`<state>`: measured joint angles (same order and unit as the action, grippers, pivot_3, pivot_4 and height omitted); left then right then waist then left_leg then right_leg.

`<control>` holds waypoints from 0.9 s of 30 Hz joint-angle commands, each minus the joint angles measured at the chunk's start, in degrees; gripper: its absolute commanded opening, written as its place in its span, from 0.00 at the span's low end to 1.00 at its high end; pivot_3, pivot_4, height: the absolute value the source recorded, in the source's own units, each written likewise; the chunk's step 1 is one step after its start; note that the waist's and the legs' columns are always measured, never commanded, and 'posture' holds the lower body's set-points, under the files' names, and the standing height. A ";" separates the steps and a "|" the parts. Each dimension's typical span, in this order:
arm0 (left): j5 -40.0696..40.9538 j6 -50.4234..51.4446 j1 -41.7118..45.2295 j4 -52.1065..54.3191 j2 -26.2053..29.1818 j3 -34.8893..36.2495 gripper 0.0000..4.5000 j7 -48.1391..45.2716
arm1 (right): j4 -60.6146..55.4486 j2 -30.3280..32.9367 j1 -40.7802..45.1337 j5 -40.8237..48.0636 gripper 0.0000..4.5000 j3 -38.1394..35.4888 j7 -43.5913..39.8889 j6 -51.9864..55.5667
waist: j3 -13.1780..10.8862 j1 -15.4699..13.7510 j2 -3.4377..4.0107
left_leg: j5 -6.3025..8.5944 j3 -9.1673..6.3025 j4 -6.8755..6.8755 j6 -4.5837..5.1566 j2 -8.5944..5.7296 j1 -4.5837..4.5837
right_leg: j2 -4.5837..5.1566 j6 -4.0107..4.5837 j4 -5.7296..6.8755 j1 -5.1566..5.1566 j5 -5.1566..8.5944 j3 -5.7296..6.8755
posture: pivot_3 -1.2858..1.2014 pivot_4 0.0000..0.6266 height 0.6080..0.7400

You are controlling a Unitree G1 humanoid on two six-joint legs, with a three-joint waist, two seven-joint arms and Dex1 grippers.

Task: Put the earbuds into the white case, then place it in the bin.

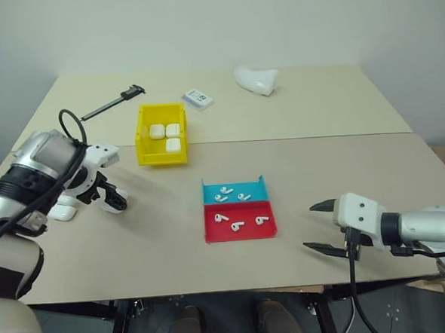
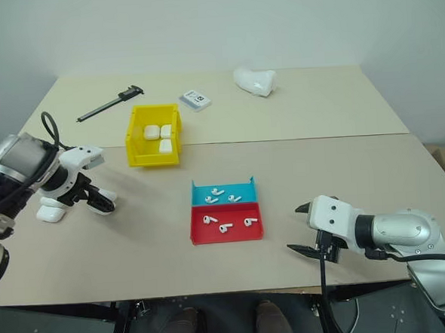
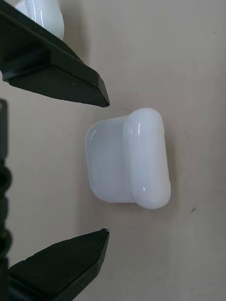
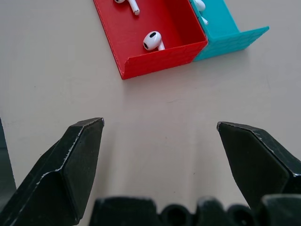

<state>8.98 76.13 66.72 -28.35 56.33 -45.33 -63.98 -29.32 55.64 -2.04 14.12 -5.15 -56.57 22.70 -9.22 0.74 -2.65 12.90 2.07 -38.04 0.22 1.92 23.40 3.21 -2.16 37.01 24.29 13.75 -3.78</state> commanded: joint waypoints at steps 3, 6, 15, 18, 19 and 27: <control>-2.50 0.88 1.28 -3.32 -0.37 0.32 1.00 -1.83 | -1.60 0.59 -0.33 -0.59 0.99 -1.18 0.85 0.21 | 0.00 0.04 0.00 | 0.00 0.00 0.00 0.00 0.00 0.00 | 0.00 0.00 0.00 0.01 0.00 0.00 | 0.52 0.24 1.00; -3.45 0.37 0.68 -5.08 -1.40 0.93 1.00 -1.31 | -1.44 0.34 -0.11 -1.26 0.99 -0.53 1.25 -0.01 | 0.00 0.02 0.00 | 0.00 -0.02 -0.01 0.00 0.00 -0.01 | 0.00 0.00 0.02 0.00 0.00 0.00 | 0.52 0.24 1.00; -5.33 -0.45 0.63 -9.84 -4.75 2.57 1.00 0.22 | -0.89 0.05 0.37 -2.28 0.99 0.17 1.10 -0.40 | 0.00 0.01 0.00 | 0.00 -0.04 -0.04 0.00 -0.01 0.01 | 0.01 -0.01 0.02 -0.01 0.00 0.02 | 0.52 0.24 1.00; -5.49 -0.19 0.31 -9.77 -4.81 2.57 1.00 -0.46 | -1.28 0.28 -0.15 -2.71 0.99 0.24 1.06 -0.49 | 0.00 0.08 0.00 | 0.00 -0.05 -0.05 0.00 -0.01 0.03 | 0.01 -0.01 0.02 0.00 -0.01 0.02 | 0.52 0.24 1.00; -5.67 0.08 0.38 -10.33 -5.11 2.84 1.00 -0.09 | -1.29 0.20 -0.24 -2.73 0.99 0.24 1.10 -0.49 | 0.00 0.09 0.00 | 0.00 -0.05 -0.05 0.00 0.00 0.03 | 0.01 -0.01 0.02 0.00 -0.01 0.02 | 0.52 0.24 1.00; -7.12 -1.00 -0.10 -10.42 -5.20 2.56 0.80 -0.21 | -1.06 0.05 0.13 -3.51 1.00 1.37 1.44 0.08 | 0.00 0.07 0.00 | 0.00 -0.06 -0.07 0.00 -0.01 0.03 | 0.01 -0.02 0.04 0.00 -0.01 0.03 | 0.52 0.24 1.00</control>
<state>2.96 74.08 66.49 -37.75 49.92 -43.41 -63.37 -29.29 55.56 -2.56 10.43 -2.97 -55.59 22.89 -9.22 0.81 -2.66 12.90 2.00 -38.11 0.22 1.91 23.43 3.22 -2.18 37.05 24.28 13.74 -3.75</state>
